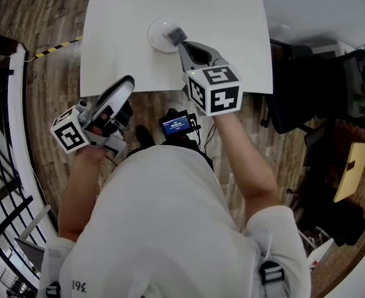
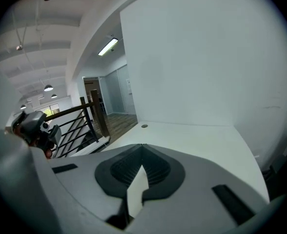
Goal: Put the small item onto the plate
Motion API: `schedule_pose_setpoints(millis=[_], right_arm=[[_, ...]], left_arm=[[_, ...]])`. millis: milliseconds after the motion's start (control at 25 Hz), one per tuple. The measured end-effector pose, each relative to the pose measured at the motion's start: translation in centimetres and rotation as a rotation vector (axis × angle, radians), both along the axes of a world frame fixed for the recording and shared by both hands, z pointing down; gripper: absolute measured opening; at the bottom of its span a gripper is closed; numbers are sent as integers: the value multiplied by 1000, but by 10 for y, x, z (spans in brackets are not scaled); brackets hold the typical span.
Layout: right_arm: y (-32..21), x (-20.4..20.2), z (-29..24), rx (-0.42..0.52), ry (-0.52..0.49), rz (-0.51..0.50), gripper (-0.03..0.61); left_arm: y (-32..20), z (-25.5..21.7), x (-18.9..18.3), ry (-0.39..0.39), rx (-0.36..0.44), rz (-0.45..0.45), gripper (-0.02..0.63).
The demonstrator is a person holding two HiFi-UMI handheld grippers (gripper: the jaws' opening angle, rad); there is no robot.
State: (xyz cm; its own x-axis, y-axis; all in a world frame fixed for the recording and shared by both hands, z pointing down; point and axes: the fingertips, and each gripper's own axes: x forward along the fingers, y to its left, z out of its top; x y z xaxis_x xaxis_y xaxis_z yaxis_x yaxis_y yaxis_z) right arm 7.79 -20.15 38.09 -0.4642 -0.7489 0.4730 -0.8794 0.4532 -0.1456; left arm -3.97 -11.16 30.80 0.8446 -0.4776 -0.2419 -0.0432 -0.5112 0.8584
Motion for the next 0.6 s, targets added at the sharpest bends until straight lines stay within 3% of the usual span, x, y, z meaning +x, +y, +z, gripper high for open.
schedule_pose_setpoints(millis=[440,600], right_arm=[[44,0,-57,65,-104,-2,2],[59,0,-70,29,-239,11,2]], left_arm=[[25,-33,-12,41,45,11,104],[35,-39,-16,49,51,10,104]])
